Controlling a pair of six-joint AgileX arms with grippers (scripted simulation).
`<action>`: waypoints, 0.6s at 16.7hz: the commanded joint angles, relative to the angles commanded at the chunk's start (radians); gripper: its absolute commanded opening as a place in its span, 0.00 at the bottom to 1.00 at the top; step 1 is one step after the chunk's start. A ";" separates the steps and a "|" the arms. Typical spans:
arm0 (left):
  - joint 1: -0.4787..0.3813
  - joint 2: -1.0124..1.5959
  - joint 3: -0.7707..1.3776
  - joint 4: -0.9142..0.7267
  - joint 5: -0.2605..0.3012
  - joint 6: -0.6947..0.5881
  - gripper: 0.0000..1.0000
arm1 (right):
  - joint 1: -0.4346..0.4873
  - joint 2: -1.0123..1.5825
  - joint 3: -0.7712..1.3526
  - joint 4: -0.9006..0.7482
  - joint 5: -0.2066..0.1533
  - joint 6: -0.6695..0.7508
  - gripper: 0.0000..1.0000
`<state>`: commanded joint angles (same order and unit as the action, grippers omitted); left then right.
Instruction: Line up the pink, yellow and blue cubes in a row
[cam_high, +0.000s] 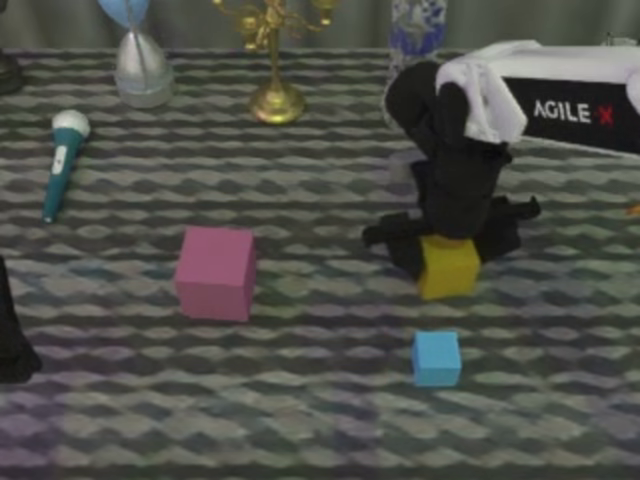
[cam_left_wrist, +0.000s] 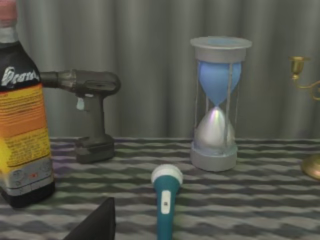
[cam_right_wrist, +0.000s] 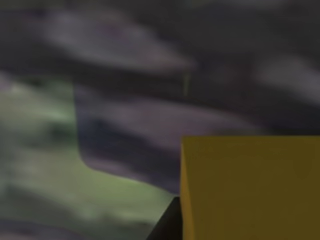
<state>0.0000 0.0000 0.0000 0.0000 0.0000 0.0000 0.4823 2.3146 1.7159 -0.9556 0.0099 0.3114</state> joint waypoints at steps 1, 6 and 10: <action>0.000 0.000 0.000 0.000 0.000 0.000 1.00 | 0.002 -0.010 0.019 -0.030 0.000 -0.001 0.00; 0.000 0.000 0.000 0.000 0.000 0.000 1.00 | 0.009 -0.066 0.114 -0.182 -0.001 -0.005 0.00; 0.000 0.000 0.000 0.000 0.000 0.000 1.00 | 0.004 -0.067 0.117 -0.187 -0.001 -0.003 0.00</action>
<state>0.0000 0.0000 0.0000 0.0000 0.0000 0.0000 0.4868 2.2476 1.8333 -1.1422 0.0085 0.3084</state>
